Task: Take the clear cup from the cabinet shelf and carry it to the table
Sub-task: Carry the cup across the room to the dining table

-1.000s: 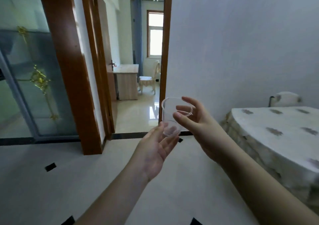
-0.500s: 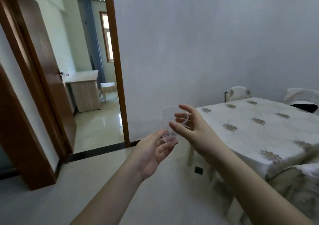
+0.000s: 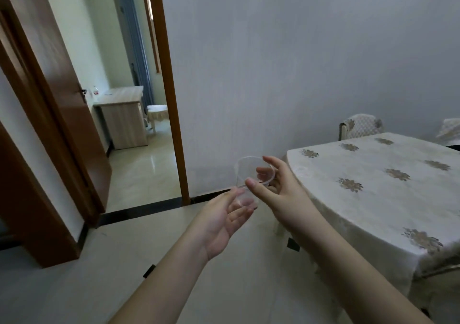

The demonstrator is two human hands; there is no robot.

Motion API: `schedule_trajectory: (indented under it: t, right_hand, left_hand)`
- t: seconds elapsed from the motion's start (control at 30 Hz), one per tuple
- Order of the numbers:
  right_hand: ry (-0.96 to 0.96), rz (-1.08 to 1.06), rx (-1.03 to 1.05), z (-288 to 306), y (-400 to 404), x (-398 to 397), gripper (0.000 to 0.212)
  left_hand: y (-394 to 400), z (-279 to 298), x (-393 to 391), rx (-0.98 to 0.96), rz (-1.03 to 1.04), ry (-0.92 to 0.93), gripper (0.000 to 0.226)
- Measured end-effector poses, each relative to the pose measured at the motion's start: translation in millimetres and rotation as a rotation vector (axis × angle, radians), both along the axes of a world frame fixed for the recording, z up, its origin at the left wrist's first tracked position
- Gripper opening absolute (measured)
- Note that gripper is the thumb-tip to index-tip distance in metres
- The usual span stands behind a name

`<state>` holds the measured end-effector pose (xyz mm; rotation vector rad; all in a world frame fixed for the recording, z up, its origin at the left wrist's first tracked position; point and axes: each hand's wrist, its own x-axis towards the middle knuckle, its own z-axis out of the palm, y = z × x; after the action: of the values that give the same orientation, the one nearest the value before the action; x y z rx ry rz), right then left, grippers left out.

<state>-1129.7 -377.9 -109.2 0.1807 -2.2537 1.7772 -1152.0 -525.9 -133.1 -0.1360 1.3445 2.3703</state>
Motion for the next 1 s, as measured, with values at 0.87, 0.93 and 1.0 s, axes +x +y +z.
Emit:
schedule_trajectory:
  t: [0.87,0.93,1.0]
  right_hand:
    - [-0.01,-0.087,0.031,-35,-25,-356,0.081]
    - [-0.014,-0.089,-0.023,-39,-4,-389,0.08]
    - [-0.028,-0.094,-0.046,-42,19,-420,0.079]
  left_hand:
    - [-22,-26,-364,-0.069,-0.055,-0.054,0.025]
    - [0,-26,-398,-0.084,-0.06,-0.054,0.024]
    - [22,-27,-429,-0.104,-0.071,-0.062,0.026]
